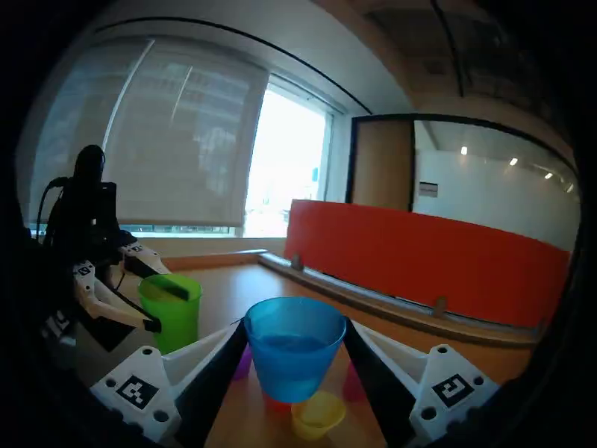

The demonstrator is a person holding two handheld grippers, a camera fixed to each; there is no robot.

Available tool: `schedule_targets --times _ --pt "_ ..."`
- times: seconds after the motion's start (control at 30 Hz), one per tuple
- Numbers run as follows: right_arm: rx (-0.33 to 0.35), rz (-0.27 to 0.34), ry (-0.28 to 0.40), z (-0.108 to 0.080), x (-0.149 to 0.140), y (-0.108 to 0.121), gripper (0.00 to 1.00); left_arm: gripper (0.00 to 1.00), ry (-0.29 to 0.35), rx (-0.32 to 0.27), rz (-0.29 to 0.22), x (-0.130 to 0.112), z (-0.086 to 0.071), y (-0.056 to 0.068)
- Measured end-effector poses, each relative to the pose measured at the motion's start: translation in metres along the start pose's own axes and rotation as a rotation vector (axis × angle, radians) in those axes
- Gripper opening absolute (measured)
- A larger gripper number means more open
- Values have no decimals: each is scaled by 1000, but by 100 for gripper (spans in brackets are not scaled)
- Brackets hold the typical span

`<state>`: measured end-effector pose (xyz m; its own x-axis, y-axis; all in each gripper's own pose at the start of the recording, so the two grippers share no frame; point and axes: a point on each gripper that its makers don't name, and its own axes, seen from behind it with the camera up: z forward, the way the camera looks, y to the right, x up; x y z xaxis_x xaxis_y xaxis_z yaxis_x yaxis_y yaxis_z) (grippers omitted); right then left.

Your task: Pour water

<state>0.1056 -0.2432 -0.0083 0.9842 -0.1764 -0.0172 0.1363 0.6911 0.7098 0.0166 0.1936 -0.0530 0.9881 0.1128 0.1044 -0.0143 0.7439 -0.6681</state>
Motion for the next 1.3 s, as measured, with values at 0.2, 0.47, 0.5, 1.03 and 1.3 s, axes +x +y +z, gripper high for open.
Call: schedule_targets --times 0.2,0.47,0.5,1.03,1.3 --pt "35 -49 -25 -4 1 -6 93 85 -4 -14 -9 0 5 4" --pt "70 -117 -33 -6 6 -14 92 85 -13 -33 -10 -2 10 9" --pt "75 -127 -35 -6 6 -14 92 85 -14 -37 -8 -3 11 10" --pt "116 -263 -46 -8 15 -19 92 85 -27 -73 18 -7 16 22" --pt "137 -346 -43 -7 22 -27 93 85 -25 -83 21 -5 19 28"
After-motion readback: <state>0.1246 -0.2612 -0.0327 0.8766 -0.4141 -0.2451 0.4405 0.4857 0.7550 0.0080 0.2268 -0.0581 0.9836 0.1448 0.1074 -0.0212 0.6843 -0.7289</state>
